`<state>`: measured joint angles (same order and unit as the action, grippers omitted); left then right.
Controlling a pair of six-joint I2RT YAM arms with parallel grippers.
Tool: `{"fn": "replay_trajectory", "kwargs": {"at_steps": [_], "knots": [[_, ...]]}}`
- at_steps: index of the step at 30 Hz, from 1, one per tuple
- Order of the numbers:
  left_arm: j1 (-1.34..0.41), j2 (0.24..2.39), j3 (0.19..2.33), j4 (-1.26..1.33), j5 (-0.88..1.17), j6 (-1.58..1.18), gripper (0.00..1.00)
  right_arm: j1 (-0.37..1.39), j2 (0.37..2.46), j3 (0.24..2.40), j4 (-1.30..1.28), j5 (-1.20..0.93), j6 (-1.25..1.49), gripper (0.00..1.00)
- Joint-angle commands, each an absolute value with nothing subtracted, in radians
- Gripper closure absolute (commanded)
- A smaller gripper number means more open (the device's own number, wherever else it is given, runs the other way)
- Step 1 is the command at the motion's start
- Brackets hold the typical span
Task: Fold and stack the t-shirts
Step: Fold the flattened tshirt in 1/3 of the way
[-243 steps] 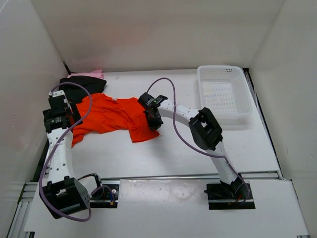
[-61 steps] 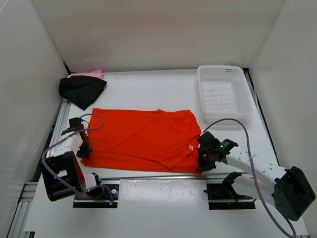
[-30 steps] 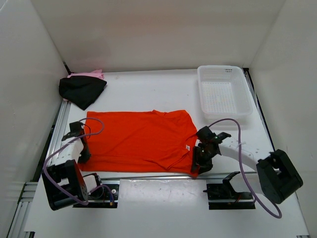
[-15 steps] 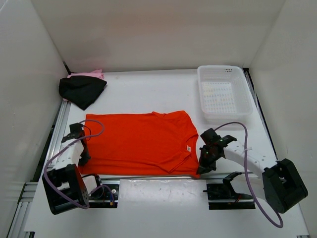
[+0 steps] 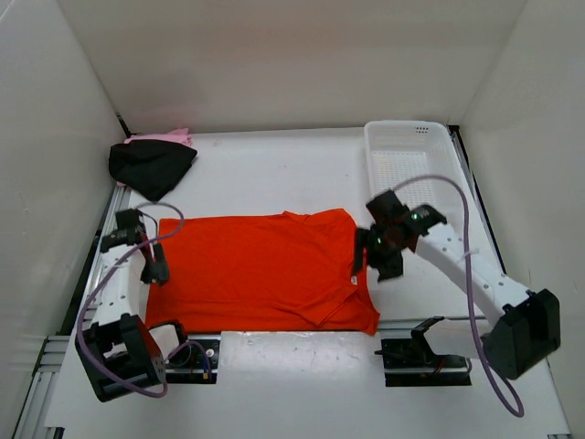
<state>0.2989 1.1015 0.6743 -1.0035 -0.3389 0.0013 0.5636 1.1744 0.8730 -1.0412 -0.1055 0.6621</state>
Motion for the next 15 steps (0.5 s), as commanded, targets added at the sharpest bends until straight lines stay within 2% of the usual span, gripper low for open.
{"fn": "replay_trajectory", "kwargs": {"at_steps": [1,6,7,11,15], "knots": [[0.301,1.075,0.952,-0.96,-0.267,0.0,0.0,0.571,1.27,1.246,-1.091,-0.002,0.505,0.25],[0.301,1.247,1.139,-0.864,-0.09,0.0,0.0,0.561,1.651,1.616,-1.101,0.031,0.373,0.23],[0.301,1.356,1.21,-0.864,-0.071,0.0,0.0,0.549,1.784,1.735,-1.111,0.031,0.373,0.23],[0.301,1.621,1.372,-0.864,-0.034,0.0,0.0,0.528,2.08,2.009,-1.131,0.009,0.364,0.23],[0.301,1.814,1.492,-0.838,0.003,0.0,0.0,0.508,2.267,2.132,-1.025,0.052,0.373,0.23]]}}
